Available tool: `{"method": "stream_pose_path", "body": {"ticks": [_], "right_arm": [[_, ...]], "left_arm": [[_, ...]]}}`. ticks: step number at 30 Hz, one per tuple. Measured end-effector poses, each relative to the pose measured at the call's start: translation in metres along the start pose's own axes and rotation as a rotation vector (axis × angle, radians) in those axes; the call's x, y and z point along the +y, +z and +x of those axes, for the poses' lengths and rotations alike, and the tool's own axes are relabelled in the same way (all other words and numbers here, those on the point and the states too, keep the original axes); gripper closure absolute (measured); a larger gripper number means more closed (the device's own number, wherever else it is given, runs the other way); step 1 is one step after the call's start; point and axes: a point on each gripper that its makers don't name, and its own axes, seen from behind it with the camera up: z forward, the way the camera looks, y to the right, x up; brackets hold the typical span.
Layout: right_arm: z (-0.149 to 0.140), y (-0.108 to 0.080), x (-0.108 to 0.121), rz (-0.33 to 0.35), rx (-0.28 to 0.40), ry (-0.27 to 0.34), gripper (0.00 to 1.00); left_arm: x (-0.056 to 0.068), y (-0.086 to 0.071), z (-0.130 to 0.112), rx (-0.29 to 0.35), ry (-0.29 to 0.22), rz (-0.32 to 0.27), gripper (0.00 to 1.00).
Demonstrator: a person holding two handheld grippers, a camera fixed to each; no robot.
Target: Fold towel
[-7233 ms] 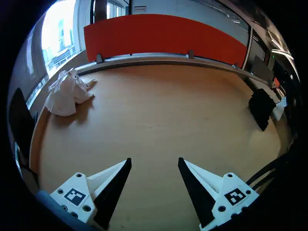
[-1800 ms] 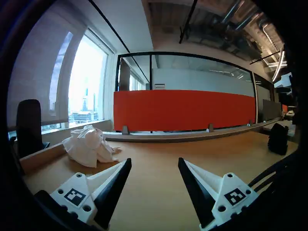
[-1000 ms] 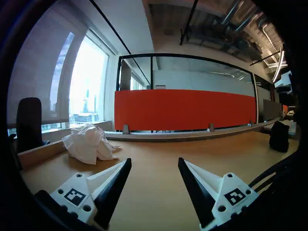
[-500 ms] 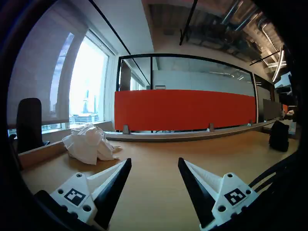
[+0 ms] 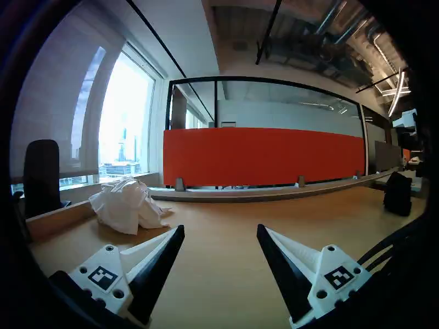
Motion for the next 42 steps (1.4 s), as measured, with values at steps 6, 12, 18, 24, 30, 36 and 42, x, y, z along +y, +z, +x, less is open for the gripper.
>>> {"method": "stream_pose_path", "body": {"ticks": [6,12,18,24,30,36,42], "right_arm": [[-0.010,0.002,0.005,-0.011,0.022,-0.023,0.01],[-0.032,0.005,0.016,-0.037,0.026,-0.003,0.01],[-0.067,0.003,0.025,-0.052,0.015,0.025,0.01],[-0.099,-0.003,0.034,-0.056,0.003,0.025,0.01],[-0.118,-0.006,0.038,-0.055,0.007,0.044,0.01],[-0.132,-0.010,0.035,-0.037,0.021,0.037,0.01],[-0.143,-0.010,0.037,-0.034,0.017,0.057,0.01]], "left_arm": [[0.000,0.000,0.000,0.000,-0.001,0.000,0.02],[0.000,0.000,0.000,0.000,-0.001,0.000,0.02],[0.000,-0.001,0.000,0.000,-0.001,0.000,0.02],[0.000,-0.001,0.000,0.000,-0.001,0.000,0.02],[0.000,-0.001,0.001,0.000,-0.001,0.000,0.02],[0.000,-0.001,0.001,-0.001,-0.001,0.000,0.02],[0.000,-0.001,0.002,-0.001,-0.001,0.000,0.02]]}}
